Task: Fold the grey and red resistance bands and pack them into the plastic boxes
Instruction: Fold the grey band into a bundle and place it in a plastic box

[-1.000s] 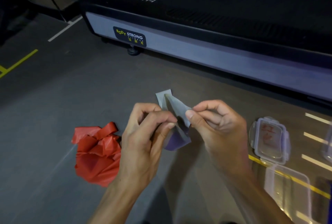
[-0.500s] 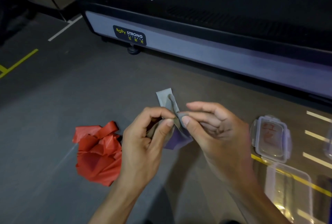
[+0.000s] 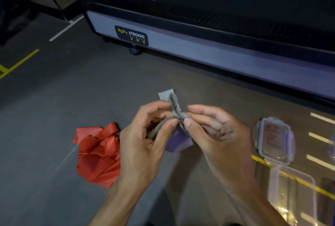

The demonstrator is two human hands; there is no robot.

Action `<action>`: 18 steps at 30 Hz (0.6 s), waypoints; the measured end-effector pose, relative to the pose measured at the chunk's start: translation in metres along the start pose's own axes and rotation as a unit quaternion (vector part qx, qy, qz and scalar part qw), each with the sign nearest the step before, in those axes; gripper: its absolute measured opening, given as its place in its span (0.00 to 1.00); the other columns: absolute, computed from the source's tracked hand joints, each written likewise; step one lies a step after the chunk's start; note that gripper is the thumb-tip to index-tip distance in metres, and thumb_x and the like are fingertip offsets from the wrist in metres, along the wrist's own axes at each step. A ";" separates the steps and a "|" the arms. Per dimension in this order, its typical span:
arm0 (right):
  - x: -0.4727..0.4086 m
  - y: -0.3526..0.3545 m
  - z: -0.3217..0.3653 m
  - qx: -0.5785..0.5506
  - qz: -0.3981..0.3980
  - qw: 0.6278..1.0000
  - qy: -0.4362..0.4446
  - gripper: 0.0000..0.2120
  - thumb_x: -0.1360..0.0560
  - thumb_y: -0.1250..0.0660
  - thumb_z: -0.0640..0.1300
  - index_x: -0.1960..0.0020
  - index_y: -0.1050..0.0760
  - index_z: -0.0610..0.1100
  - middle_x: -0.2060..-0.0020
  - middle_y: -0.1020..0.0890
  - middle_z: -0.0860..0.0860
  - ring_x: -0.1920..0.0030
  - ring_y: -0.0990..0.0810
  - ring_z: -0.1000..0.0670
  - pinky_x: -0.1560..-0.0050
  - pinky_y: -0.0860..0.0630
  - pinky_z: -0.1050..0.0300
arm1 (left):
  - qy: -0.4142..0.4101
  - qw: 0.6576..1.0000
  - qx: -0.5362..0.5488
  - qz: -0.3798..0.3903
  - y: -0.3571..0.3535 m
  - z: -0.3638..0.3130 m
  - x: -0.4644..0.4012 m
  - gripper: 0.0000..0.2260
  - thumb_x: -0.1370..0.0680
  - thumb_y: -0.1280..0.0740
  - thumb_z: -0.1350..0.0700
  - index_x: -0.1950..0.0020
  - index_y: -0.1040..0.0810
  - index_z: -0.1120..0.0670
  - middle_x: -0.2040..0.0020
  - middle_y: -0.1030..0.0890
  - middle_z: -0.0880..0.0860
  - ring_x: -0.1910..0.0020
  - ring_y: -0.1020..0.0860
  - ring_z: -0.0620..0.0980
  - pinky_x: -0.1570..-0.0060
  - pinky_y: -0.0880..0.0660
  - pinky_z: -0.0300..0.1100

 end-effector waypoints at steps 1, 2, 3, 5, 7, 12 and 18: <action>0.000 0.000 0.000 -0.001 0.003 1.000 0.000 0.12 0.27 0.26 0.31 0.47 0.18 0.44 0.55 0.11 0.49 0.51 0.12 0.49 0.47 0.17 0.58 | -0.001 1.000 -0.006 -0.003 0.001 0.000 0.000 0.14 0.23 0.28 0.59 0.42 0.22 0.44 0.51 0.16 0.42 0.50 0.15 0.45 0.48 0.21 0.37; 0.000 0.000 0.001 -0.003 0.007 1.000 -0.001 0.13 0.27 0.26 0.31 0.47 0.18 0.44 0.54 0.11 0.49 0.50 0.12 0.50 0.46 0.18 0.58 | -0.004 1.000 -0.014 -0.005 0.001 0.000 0.000 0.13 0.23 0.28 0.59 0.42 0.21 0.44 0.51 0.15 0.42 0.50 0.15 0.45 0.47 0.21 0.38; 0.000 -0.001 0.001 -0.005 0.013 1.000 -0.002 0.13 0.27 0.26 0.30 0.47 0.18 0.44 0.54 0.11 0.50 0.50 0.12 0.50 0.46 0.18 0.59 | -0.009 1.000 -0.022 -0.007 0.002 -0.001 0.000 0.13 0.23 0.28 0.58 0.42 0.21 0.44 0.50 0.15 0.42 0.50 0.15 0.44 0.47 0.21 0.40; -0.001 -0.002 0.002 -0.010 0.022 1.000 -0.005 0.15 0.27 0.26 0.30 0.46 0.18 0.45 0.53 0.11 0.51 0.49 0.12 0.50 0.45 0.18 0.59 | -0.018 0.999 -0.031 -0.010 0.002 -0.002 -0.001 0.12 0.23 0.28 0.58 0.43 0.20 0.44 0.50 0.15 0.42 0.50 0.15 0.44 0.47 0.20 0.40; -0.001 -0.002 0.003 -0.011 0.023 1.000 -0.002 0.15 0.28 0.26 0.30 0.46 0.18 0.45 0.52 0.12 0.51 0.49 0.13 0.50 0.46 0.18 0.60 | -0.018 1.000 -0.023 -0.012 0.003 -0.002 -0.001 0.12 0.23 0.28 0.58 0.43 0.20 0.44 0.50 0.15 0.43 0.50 0.15 0.43 0.47 0.21 0.39; -0.003 0.003 0.004 -0.014 0.021 1.000 -0.004 0.16 0.28 0.26 0.30 0.45 0.18 0.46 0.52 0.12 0.52 0.49 0.13 0.52 0.48 0.20 0.65 | -0.011 1.000 -0.009 0.003 0.000 0.001 0.001 0.12 0.22 0.27 0.60 0.41 0.20 0.47 0.49 0.14 0.47 0.48 0.15 0.46 0.44 0.20 0.45; -0.004 0.004 0.004 -0.013 0.022 1.000 -0.002 0.15 0.28 0.26 0.30 0.46 0.18 0.45 0.52 0.12 0.52 0.49 0.13 0.52 0.49 0.20 0.66 | -0.048 0.997 -0.067 0.004 0.001 -0.005 -0.001 0.10 0.22 0.28 0.58 0.43 0.19 0.46 0.49 0.15 0.42 0.48 0.16 0.46 0.45 0.21 0.44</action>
Point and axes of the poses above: each hand's wrist, its own x-axis away from the middle knuckle, its own y-axis out of the back of the hand, z = x × y, the point moved 7 cm from there along -x, towards the middle knuckle
